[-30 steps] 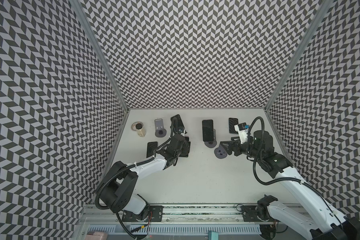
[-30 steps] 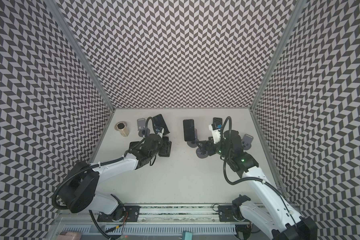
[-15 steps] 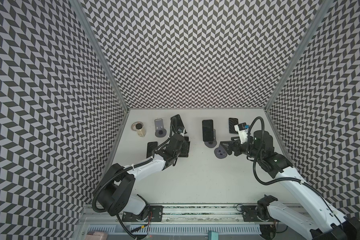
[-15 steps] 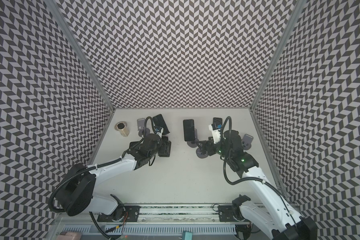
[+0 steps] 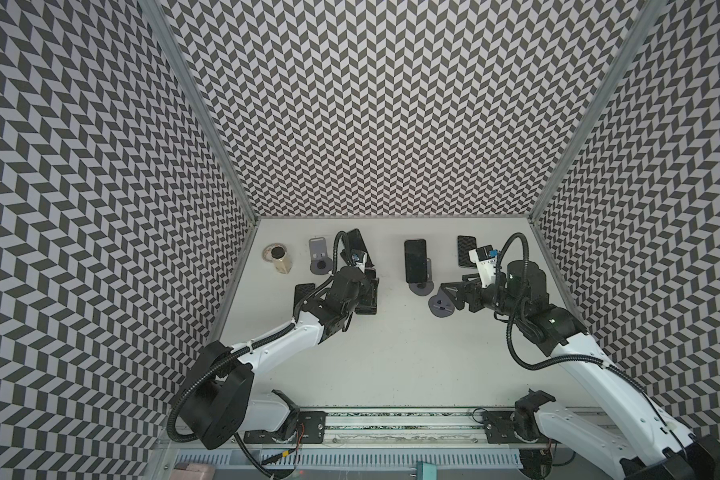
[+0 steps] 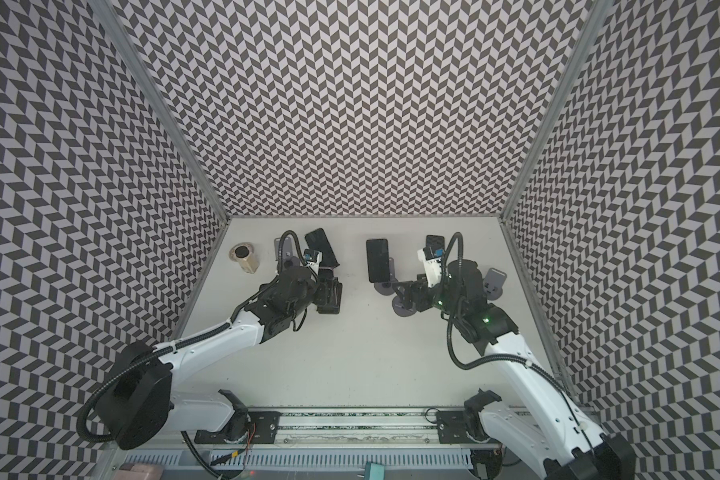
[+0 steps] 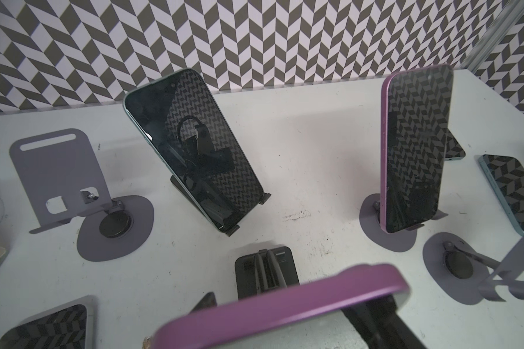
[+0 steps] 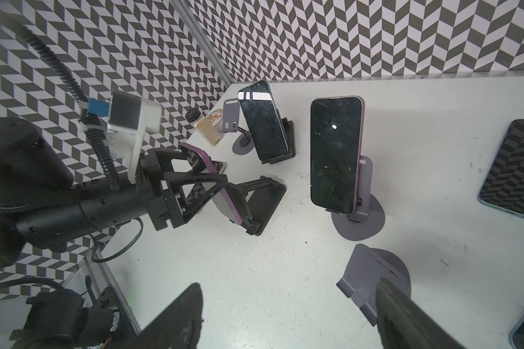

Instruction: Remove the phone from the phone stand

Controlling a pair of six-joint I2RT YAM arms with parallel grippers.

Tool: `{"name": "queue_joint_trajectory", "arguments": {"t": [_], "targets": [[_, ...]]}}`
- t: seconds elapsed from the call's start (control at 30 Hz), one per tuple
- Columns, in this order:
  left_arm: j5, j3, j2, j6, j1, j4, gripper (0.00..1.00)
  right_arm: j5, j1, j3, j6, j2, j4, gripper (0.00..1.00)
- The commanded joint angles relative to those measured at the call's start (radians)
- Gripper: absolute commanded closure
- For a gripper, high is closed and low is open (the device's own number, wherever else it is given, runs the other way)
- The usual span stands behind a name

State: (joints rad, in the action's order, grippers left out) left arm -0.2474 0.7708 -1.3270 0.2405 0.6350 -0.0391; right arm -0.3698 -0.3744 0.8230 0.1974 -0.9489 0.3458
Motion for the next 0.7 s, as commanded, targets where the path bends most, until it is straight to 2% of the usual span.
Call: {"name": "queue_joint_trajectory", "arguments": {"t": [0.0, 0.27, 0.67], "targets": [[-0.001, -0.003, 0.074, 0.013, 0.006, 0.016, 0.32, -0.015, -0.015, 0.040, 0.022, 0.031, -0.009, 0.13], [-0.003, -0.046, 0.242, 0.032, 0.006, 0.122, 0.33, 0.018, -0.070, 0.033, 0.099, 0.053, 0.008, 0.15], [-0.016, -0.100, 0.422, 0.053, -0.005, 0.310, 0.33, 0.138, -0.287, 0.037, 0.193, 0.012, -0.037, 0.16]]}}
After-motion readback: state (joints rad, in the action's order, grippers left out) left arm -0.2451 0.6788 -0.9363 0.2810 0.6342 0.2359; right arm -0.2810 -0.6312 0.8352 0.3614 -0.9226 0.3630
